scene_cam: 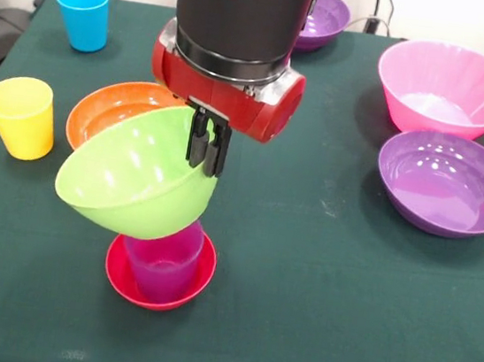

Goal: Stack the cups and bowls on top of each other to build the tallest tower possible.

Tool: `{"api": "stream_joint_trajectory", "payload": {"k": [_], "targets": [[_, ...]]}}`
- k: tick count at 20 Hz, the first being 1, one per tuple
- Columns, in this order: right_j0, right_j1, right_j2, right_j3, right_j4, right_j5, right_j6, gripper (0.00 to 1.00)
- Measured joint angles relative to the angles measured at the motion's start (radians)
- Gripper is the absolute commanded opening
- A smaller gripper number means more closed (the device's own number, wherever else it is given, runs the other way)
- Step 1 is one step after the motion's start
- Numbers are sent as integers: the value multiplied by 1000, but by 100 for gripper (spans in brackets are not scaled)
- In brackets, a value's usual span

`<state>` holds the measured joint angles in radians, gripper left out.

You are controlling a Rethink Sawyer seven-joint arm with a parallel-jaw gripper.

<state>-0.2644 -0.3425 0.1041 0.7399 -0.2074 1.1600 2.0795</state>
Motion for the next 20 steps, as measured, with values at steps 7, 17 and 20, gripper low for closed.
{"api": "stream_joint_trajectory", "payload": {"k": [7,17,20], "targets": [[0,-26,0,0,0,1,0,0],[0,-46,0,0,0,2,0,0],[0,-44,0,0,0,2,0,0]]}}
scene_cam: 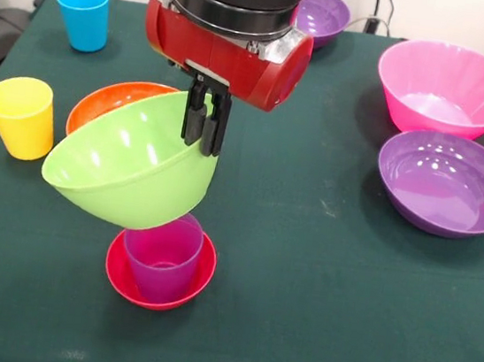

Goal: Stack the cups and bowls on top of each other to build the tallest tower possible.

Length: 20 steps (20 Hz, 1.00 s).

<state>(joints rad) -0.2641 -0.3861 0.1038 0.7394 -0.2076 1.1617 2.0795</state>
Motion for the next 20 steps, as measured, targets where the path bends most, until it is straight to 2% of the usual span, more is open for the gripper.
{"api": "stream_joint_trajectory", "payload": {"k": [9,20], "targets": [[0,25,0,0,-1,-16,0,0],[0,75,-2,0,-1,-136,0,0]]}}
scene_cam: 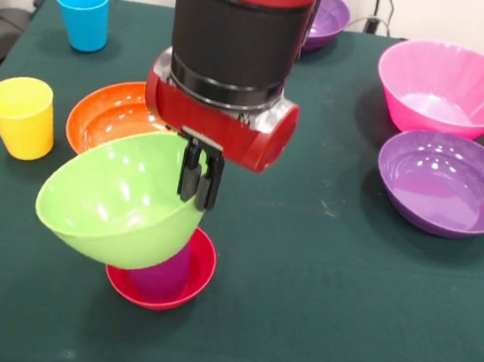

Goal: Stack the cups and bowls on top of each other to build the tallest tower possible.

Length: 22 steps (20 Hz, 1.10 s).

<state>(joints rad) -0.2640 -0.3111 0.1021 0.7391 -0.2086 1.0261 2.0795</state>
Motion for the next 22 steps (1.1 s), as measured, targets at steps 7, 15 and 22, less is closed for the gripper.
{"api": "stream_joint_trajectory", "payload": {"k": [7,15,22], "targets": [[1,26,-13,1,-1,-49,0,0],[11,29,-34,2,-1,-55,0,0],[27,28,-51,3,0,-55,0,0]]}}
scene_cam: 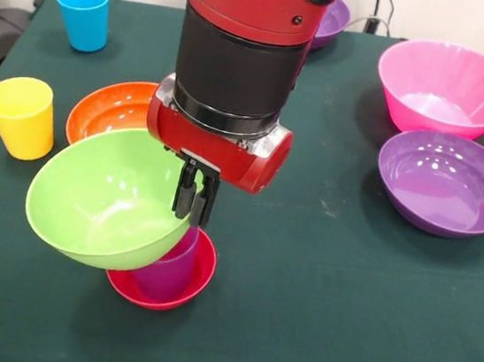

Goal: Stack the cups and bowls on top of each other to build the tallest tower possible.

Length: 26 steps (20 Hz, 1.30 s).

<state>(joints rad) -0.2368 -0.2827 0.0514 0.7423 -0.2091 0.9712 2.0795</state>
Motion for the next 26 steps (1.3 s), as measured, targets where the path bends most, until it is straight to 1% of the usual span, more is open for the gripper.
{"api": "stream_joint_trajectory", "payload": {"k": [17,26], "targets": [[31,-2,-43,3,3,0,0,0],[45,-5,-59,34,8,0,0,0]]}}
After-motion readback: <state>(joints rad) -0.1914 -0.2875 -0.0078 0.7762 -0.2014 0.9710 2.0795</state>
